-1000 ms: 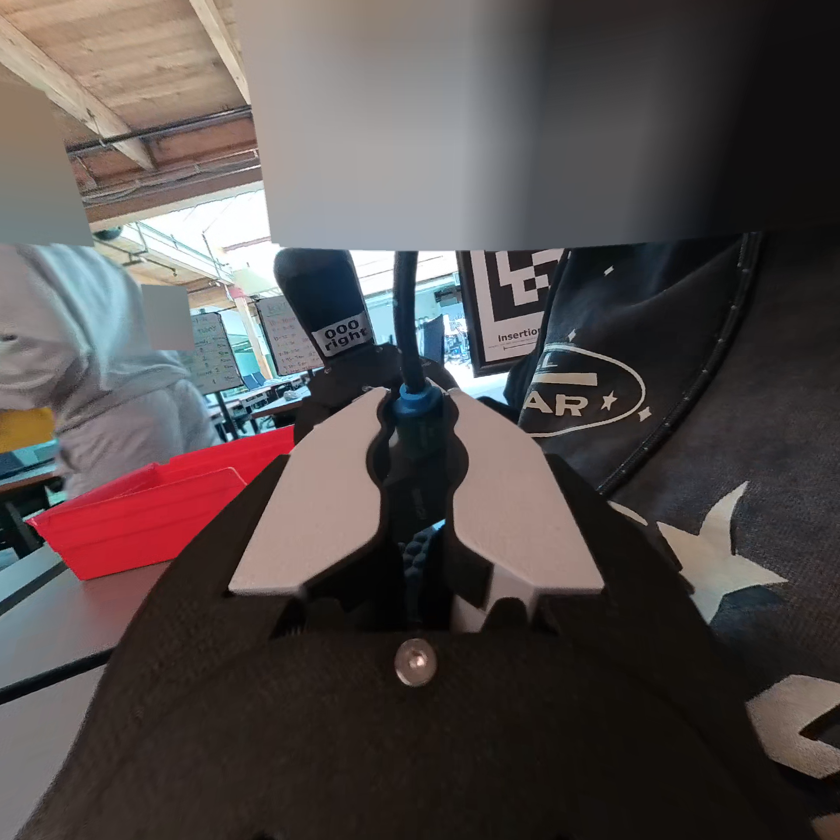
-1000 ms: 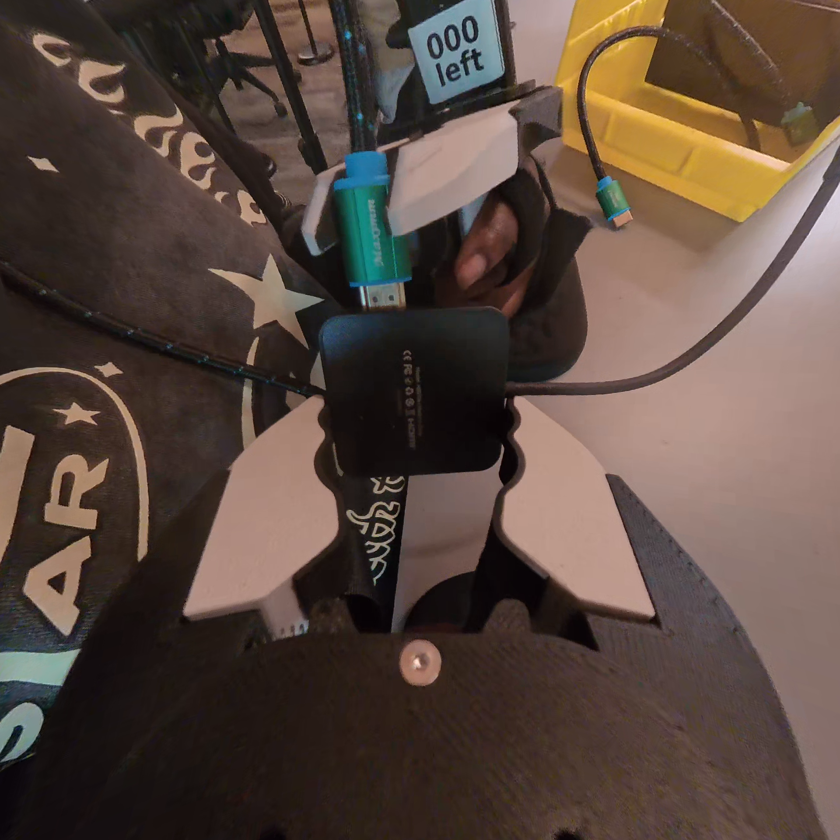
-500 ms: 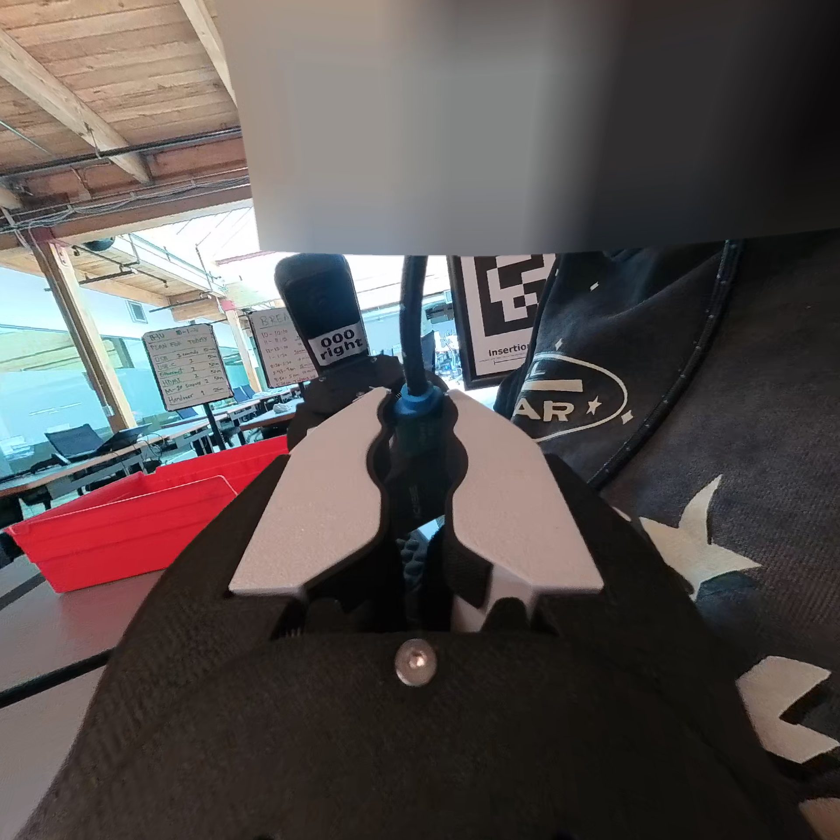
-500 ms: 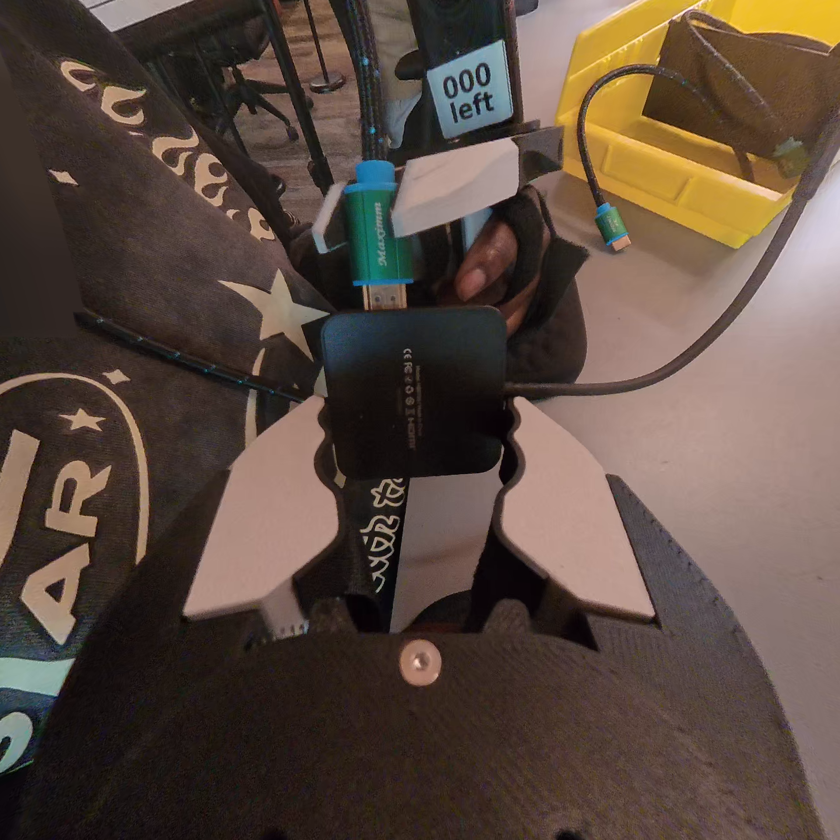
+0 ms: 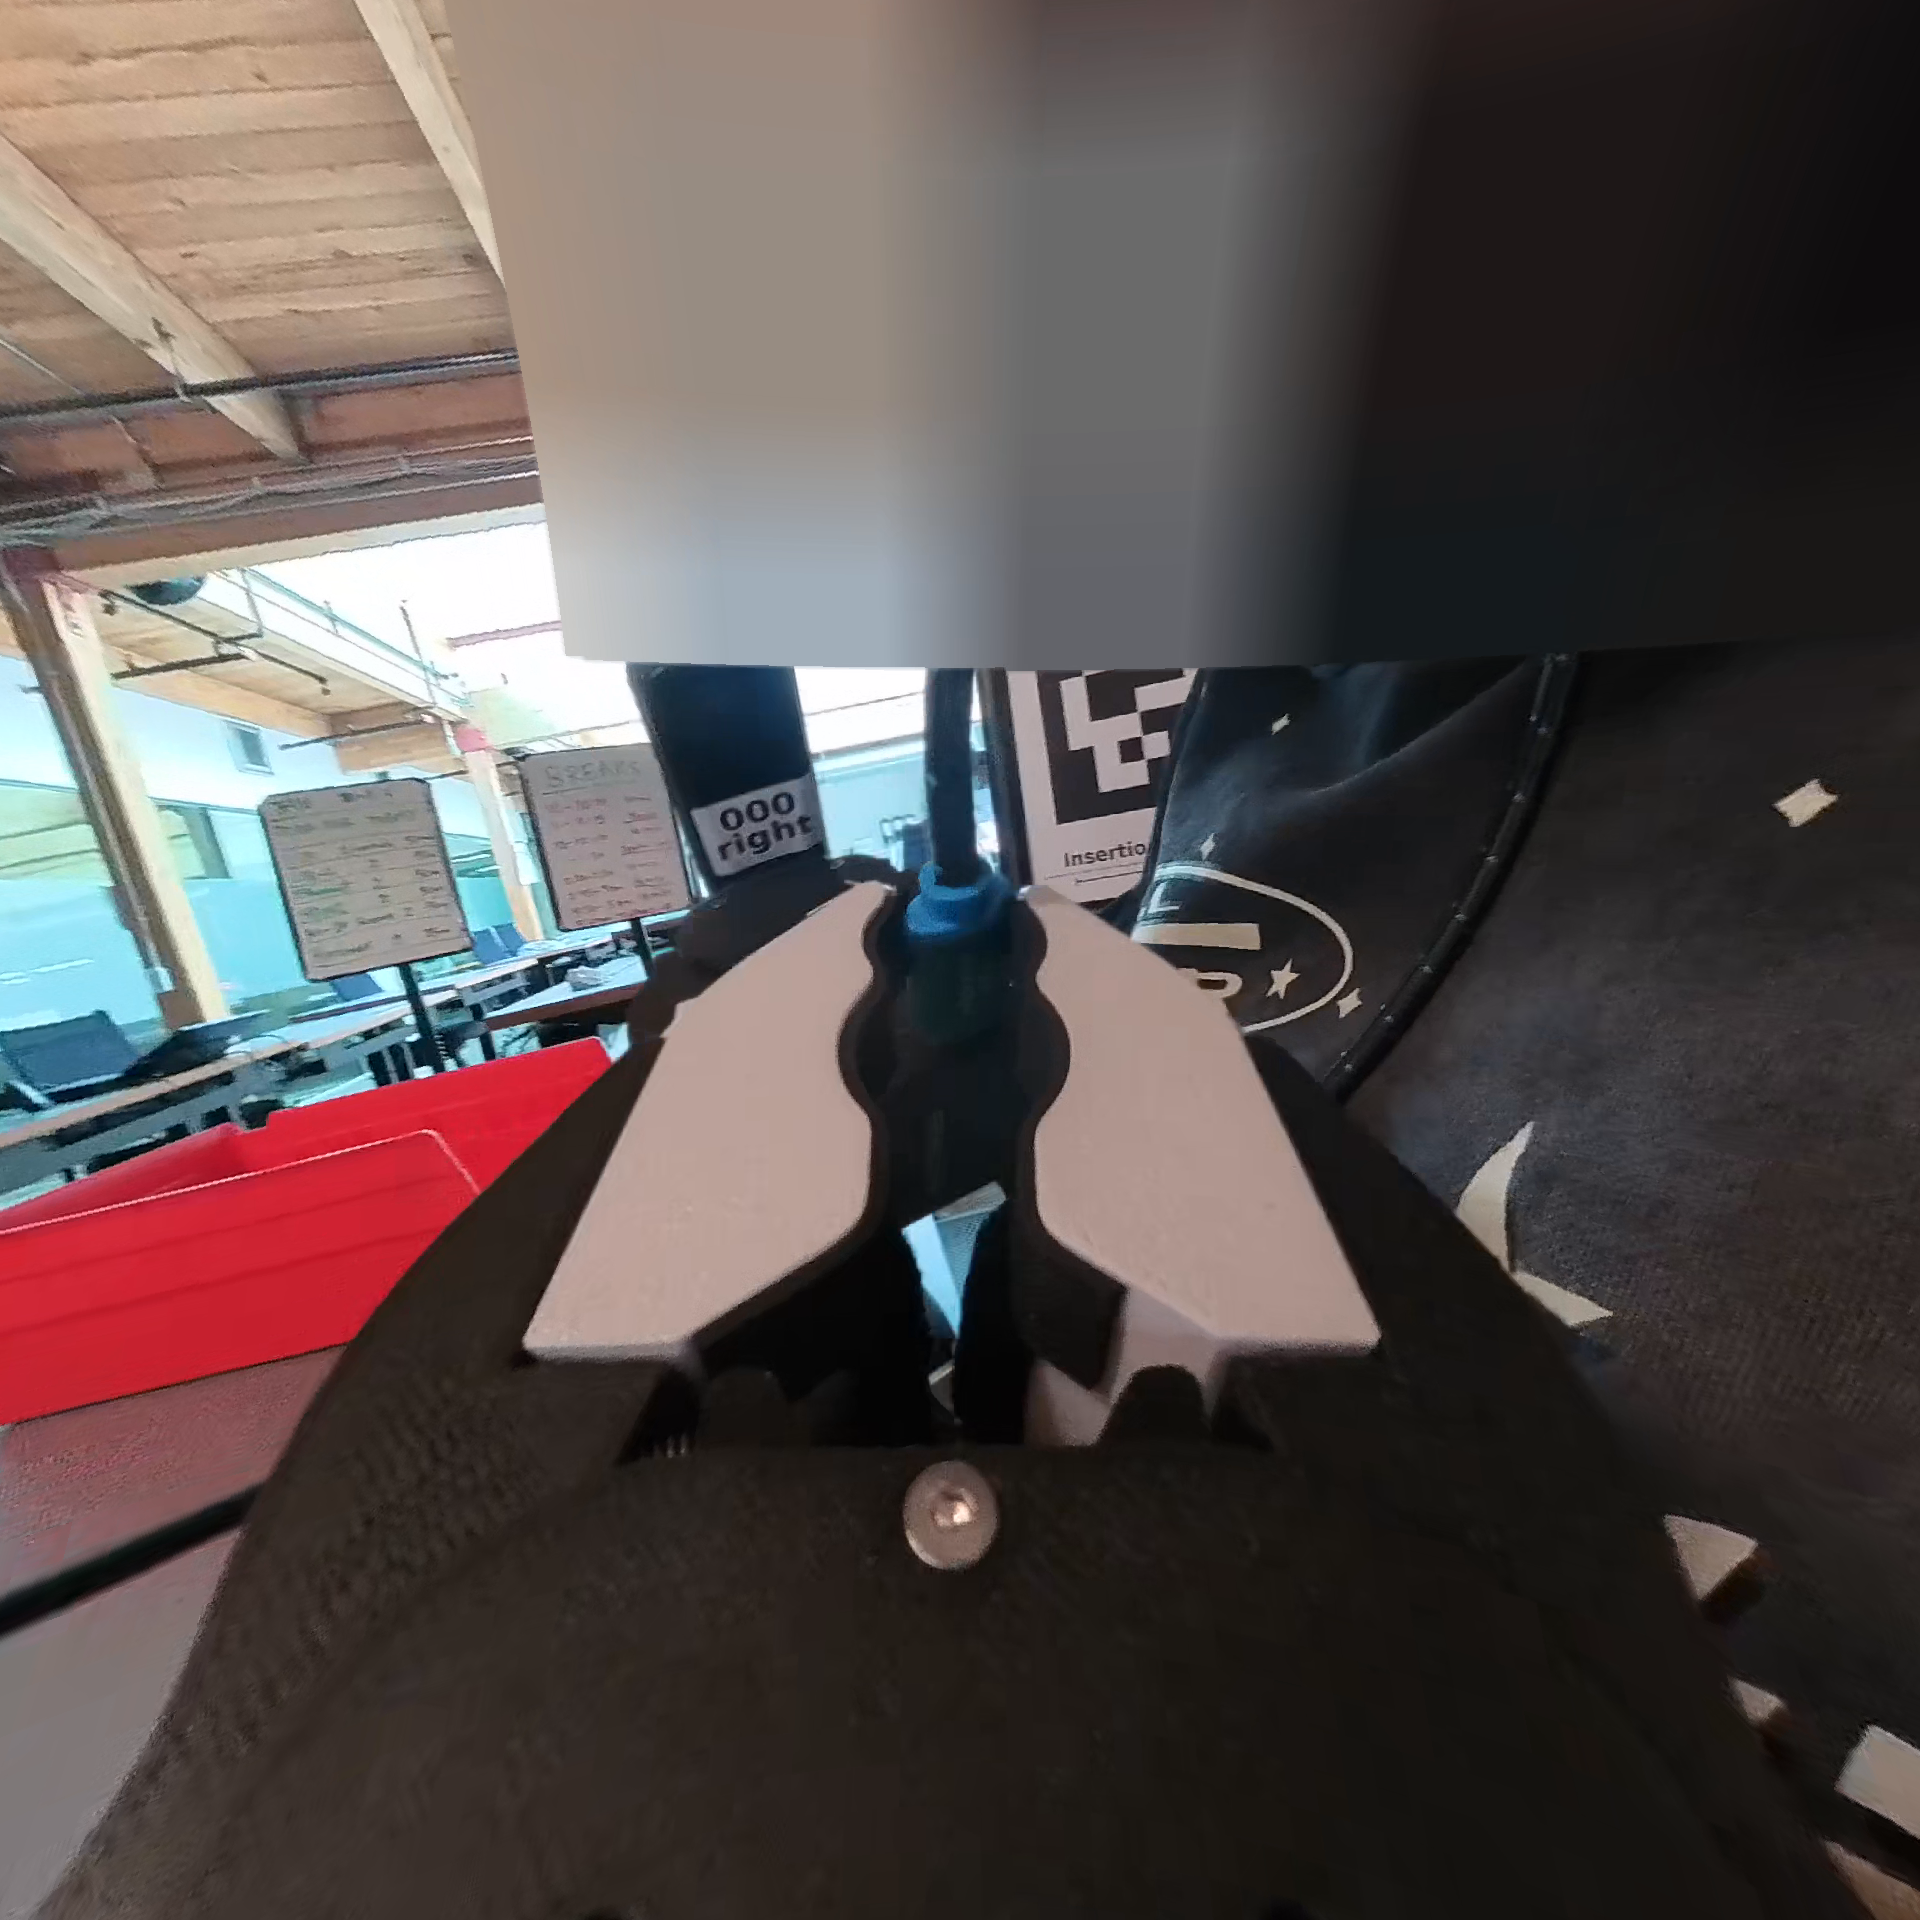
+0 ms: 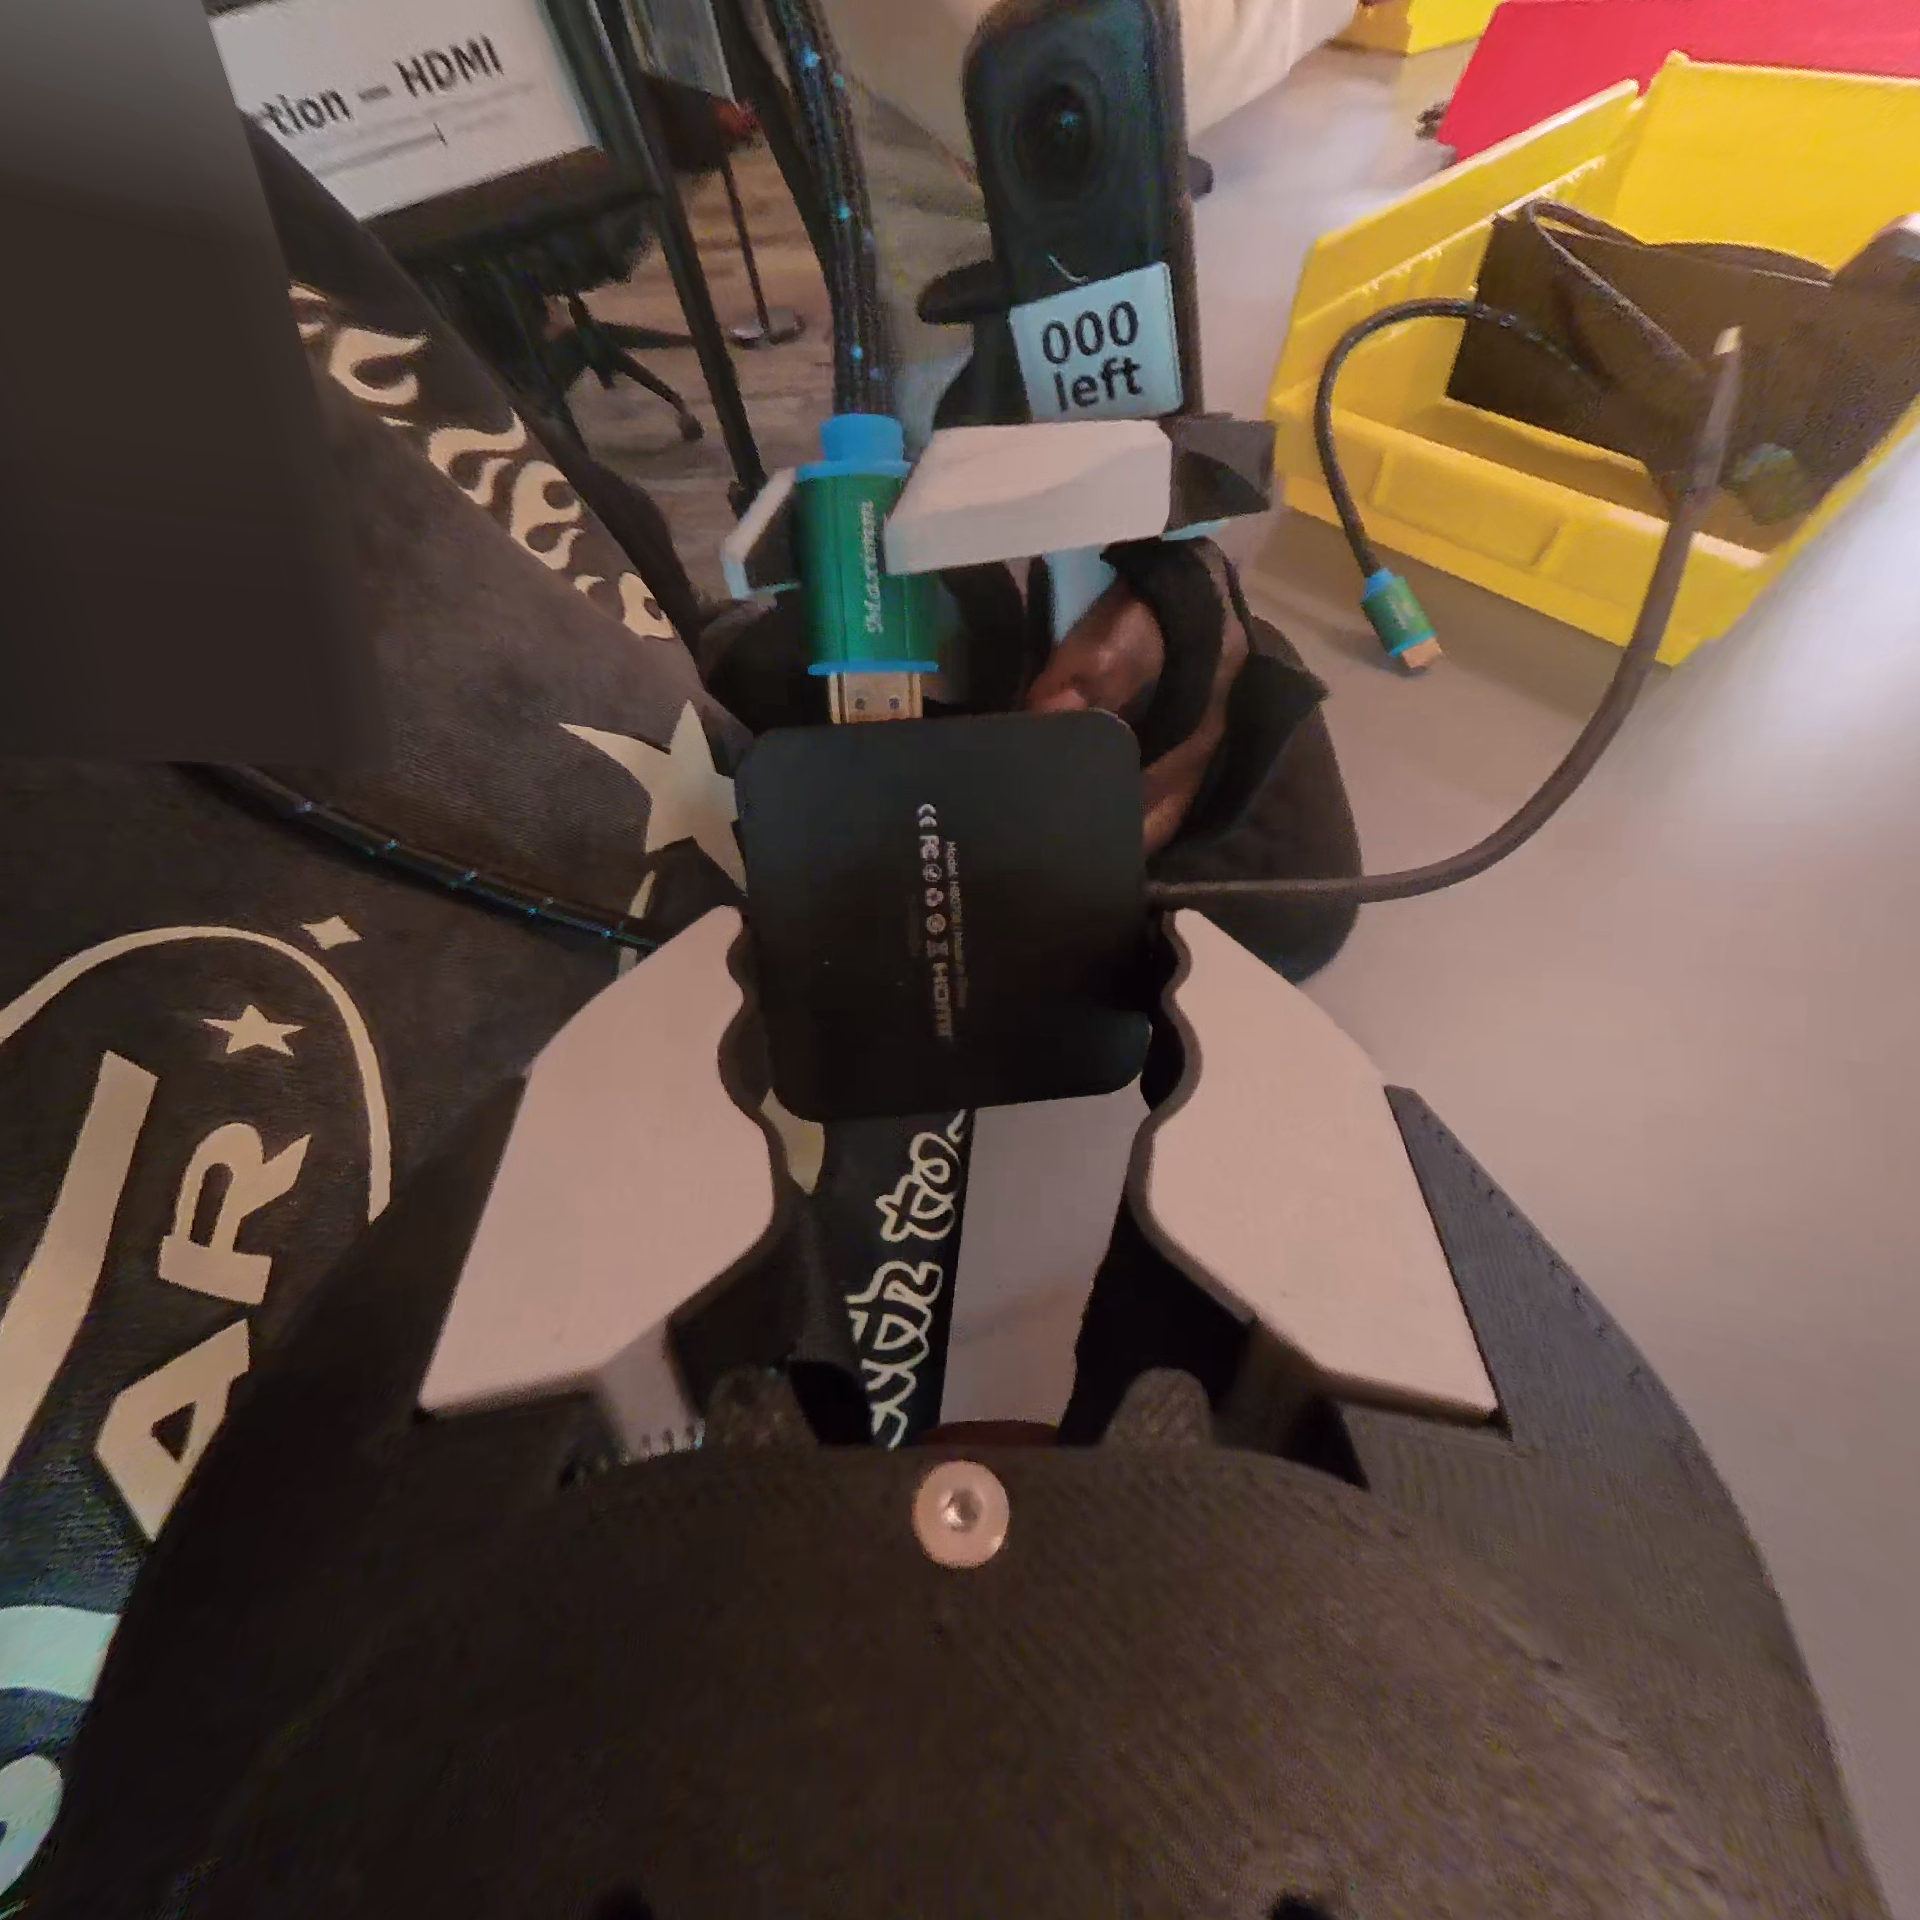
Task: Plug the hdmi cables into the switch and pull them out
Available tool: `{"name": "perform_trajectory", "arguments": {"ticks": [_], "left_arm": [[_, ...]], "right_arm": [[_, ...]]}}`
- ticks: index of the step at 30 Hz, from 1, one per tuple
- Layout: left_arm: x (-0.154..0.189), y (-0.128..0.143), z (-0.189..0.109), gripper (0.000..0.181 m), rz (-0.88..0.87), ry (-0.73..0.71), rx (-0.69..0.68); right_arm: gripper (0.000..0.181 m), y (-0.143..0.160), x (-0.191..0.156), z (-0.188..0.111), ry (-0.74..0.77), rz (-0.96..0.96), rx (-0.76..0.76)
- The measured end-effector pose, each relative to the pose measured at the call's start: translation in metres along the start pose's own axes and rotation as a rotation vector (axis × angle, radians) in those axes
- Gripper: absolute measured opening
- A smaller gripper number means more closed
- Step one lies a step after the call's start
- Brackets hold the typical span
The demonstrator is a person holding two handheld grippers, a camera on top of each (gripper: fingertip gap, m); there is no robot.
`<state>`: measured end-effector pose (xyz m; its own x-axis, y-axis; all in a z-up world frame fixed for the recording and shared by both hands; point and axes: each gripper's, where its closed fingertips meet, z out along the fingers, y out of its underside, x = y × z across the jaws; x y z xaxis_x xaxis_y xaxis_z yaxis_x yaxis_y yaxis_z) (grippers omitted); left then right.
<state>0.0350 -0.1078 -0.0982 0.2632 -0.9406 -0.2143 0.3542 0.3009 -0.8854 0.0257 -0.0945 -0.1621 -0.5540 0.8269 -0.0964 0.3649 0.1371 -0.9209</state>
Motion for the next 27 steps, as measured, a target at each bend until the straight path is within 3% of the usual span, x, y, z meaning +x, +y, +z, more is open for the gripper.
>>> {"name": "perform_trajectory", "arguments": {"ticks": [5, 11, 18, 21, 24, 27], "left_arm": [[0.004, -0.001, 0.000, 0.019, -0.029, 0.006, 0.048], [-0.006, -0.017, -0.006, 0.019, 0.125, -0.154, 0.180], [-0.003, -0.018, -0.006, 0.019, -0.076, -0.061, 0.210], [0.003, -0.023, -0.003, 0.019, -0.156, -0.020, 0.312], [0.008, -0.028, -0.003, 0.020, -0.124, -0.042, 0.429], [0.008, -0.030, -0.004, 0.019, -0.054, -0.076, 0.449]], "right_arm": [[0.072, -0.006, -0.004, 0.005, -0.052, 0.075, 0.114], [0.073, -0.025, 0.002, 0.011, -0.088, 0.273, 0.408], [0.072, -0.026, 0.004, 0.014, 0.015, 0.128, 0.380], [0.072, -0.030, -0.001, 0.014, 0.043, 0.019, 0.389], [0.072, -0.034, -0.005, 0.014, 0.044, -0.009, 0.441], [0.073, -0.036, -0.006, 0.014, 0.022, 0.043, 0.494]]}}
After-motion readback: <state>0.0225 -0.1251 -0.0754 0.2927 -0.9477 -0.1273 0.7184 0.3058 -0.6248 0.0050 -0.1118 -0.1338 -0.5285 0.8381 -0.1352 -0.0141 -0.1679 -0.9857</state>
